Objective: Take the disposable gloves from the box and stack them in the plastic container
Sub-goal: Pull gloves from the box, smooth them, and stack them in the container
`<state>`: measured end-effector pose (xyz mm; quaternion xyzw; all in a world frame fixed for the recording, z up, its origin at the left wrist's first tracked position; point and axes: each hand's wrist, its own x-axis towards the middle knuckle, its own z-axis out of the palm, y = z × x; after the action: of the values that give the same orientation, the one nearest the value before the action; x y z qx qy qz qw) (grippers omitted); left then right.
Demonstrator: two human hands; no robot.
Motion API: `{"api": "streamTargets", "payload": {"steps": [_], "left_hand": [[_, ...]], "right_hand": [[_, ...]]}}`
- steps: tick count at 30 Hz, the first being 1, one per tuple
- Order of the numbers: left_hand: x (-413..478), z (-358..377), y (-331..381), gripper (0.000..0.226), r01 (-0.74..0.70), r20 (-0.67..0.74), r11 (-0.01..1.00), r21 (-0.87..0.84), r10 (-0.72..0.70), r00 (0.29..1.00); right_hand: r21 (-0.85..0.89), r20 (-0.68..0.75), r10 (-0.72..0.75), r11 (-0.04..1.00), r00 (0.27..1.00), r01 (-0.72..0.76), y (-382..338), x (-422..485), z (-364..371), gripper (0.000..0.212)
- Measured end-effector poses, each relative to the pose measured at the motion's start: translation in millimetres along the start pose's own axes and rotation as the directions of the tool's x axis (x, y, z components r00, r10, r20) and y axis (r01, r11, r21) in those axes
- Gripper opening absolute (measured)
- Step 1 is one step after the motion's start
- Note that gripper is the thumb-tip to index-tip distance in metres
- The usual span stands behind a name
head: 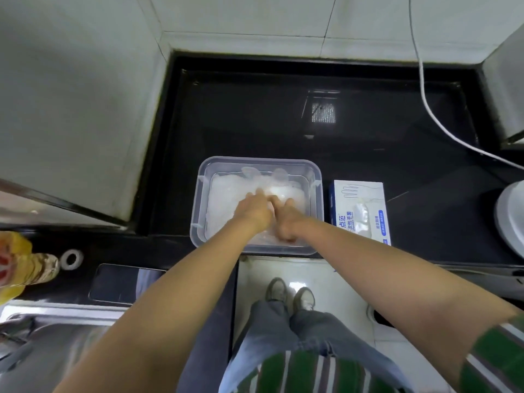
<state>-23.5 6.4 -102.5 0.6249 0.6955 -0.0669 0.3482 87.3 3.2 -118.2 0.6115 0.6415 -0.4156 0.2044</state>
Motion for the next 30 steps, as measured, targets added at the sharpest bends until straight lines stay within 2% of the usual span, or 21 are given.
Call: {"api": "streamTargets", "payload": {"steps": [2,5,11,14,16,19,21,23,25,26,28,30], "left_hand": [[9.1,2.6,-23.5,0.065,0.108,0.012,0.989,0.105,-0.110,0.994],[9.4,5.0,-42.8,0.095,0.146,-0.018,0.969,0.198,-0.145,0.989],[7.0,8.3,-36.7,0.110,0.199,0.111,0.935,0.294,-0.240,0.964],[0.1,0.3,-34.5,0.104,0.163,0.174,0.940,0.301,-0.222,0.959],[-8.2,-6.3,-29.9,0.090,0.139,0.177,0.958,0.250,-0.186,0.966],[-23.0,-20.1,-18.4,0.046,0.106,0.016,0.967,0.233,-0.113,0.993],[-33.0,-29.4,-6.5,0.029,0.076,-0.100,0.951,0.300,-0.047,0.994],[-39.2,-35.7,7.3,0.025,0.043,-0.215,0.926,0.375,0.042,0.976],[-44.7,-38.7,26.9,0.024,-0.001,-0.321,0.927,0.374,0.131,0.938],[-47.1,-39.9,37.1,0.023,-0.040,-0.355,0.940,0.339,0.167,0.920],[-50.5,-38.9,62.3,0.019,-0.148,-0.369,0.959,0.241,0.231,0.900],[-52.3,-31.1,88.5,0.018,-0.284,-0.346,0.950,0.127,0.310,0.886]], "right_hand": [[0.093,0.001,-0.017,0.996,1.000,0.017,-0.7,-0.6,-1.5,0.113],[0.121,-0.006,-0.021,0.992,1.000,0.021,-0.2,-1.3,-1.2,0.119],[0.054,-0.017,-0.035,0.998,0.999,0.036,-1.1,-2.2,3.3,0.122],[0.068,0.054,-0.061,0.996,0.997,0.057,0.1,-9.1,-3.9,0.122],[0.108,0.112,-0.076,0.992,0.991,0.063,-0.5,-14.6,-12.5,0.114],[0.143,0.098,-0.107,0.985,0.989,0.093,-6.6,-23.6,-31.2,0.078],[0.278,-0.033,-0.188,0.942,0.982,0.189,-8.1,-31.7,-47.9,0.050],[0.430,-0.235,-0.250,0.840,0.939,0.332,-3.5,-43.1,-66.4,0.027],[0.468,-0.443,-0.232,0.764,0.866,0.444,13.3,-56.6,-83.5,0.015],[0.454,-0.522,-0.197,0.759,0.830,0.466,24.2,-60.5,-89.2,0.015],[0.436,-0.591,-0.095,0.798,0.801,0.416,54.3,-63.8,-94.4,0.016],[0.415,-0.584,-0.002,0.859,0.812,0.301,87.8,-65.0,-90.1,0.016]]}}
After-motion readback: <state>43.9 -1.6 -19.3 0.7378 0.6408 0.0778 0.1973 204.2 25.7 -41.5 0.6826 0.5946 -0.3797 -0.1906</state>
